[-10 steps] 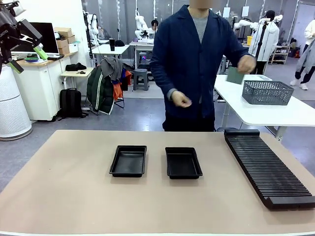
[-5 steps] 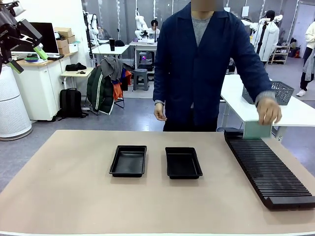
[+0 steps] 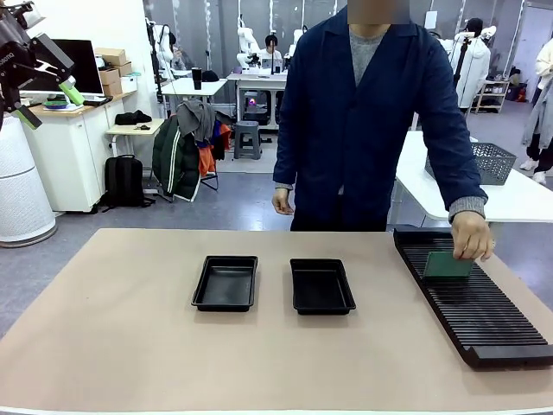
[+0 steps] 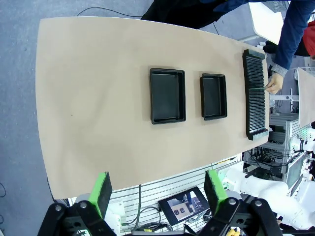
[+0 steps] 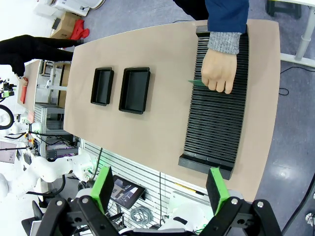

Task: Inspect and transfer BCBs to ESD trays.
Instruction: Pick up the Blank PCB from the PCB Rack and place it in the left ESD tray.

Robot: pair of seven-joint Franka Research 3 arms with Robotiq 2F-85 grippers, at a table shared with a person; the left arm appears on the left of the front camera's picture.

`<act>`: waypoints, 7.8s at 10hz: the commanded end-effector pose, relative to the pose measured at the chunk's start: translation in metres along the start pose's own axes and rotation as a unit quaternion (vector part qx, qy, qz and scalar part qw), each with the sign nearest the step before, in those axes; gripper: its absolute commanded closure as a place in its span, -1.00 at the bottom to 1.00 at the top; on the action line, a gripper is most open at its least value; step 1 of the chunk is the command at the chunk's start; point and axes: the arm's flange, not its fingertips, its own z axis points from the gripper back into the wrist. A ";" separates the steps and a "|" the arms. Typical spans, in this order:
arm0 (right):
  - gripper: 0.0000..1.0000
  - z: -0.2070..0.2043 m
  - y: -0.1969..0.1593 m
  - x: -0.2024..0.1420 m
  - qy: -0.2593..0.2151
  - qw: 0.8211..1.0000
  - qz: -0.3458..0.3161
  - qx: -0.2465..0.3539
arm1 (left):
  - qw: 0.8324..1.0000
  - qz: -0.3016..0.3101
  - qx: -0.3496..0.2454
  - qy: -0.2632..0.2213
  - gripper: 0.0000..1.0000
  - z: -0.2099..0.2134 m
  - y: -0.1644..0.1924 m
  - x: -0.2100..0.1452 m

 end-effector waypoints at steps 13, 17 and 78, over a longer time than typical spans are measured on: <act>-1.00 -0.001 0.001 -0.003 -0.003 1.000 0.001 0.001 | 1.000 0.001 0.000 -0.001 -1.00 0.000 -0.001 -0.001; -1.00 0.000 0.000 0.000 0.000 1.000 0.000 0.000 | 1.000 0.001 0.000 -0.001 -1.00 0.000 -0.001 -0.001; 0.51 -0.400 -0.062 0.036 0.217 0.658 0.698 -0.180 | 1.000 0.001 0.000 -0.001 -1.00 0.000 -0.001 -0.001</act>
